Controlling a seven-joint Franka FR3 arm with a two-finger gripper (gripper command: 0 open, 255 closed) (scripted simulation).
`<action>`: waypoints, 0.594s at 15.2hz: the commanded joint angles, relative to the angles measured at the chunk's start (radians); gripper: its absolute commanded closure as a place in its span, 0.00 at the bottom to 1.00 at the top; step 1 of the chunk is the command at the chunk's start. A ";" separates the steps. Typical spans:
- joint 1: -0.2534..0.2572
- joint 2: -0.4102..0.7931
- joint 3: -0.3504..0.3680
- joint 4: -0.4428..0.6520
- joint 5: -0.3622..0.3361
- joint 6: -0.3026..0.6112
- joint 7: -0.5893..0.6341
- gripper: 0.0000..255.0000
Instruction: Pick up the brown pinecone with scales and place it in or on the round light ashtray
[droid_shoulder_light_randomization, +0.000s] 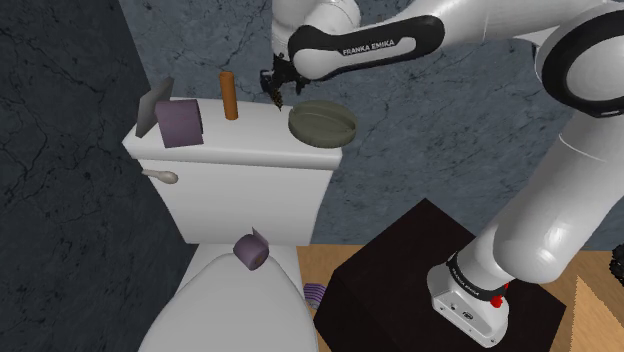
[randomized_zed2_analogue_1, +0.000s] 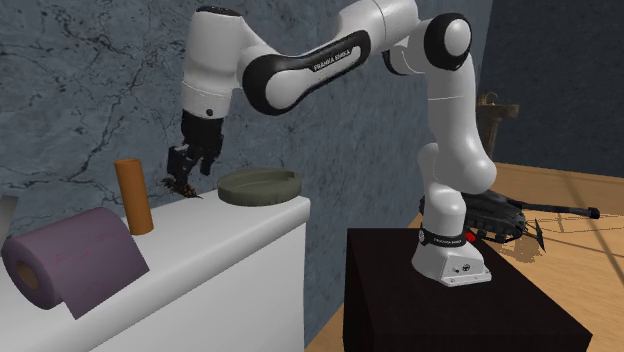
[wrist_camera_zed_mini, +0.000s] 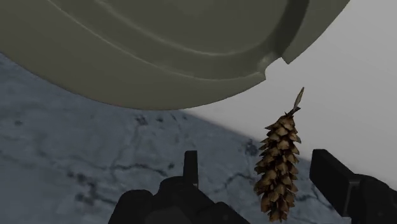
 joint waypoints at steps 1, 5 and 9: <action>0.007 -0.087 -0.016 -0.198 -0.185 0.347 0.184 0.00; 0.004 -0.040 -0.026 -0.180 -0.212 0.375 0.202 0.00; 0.003 -0.009 -0.033 -0.167 -0.230 0.392 0.213 0.00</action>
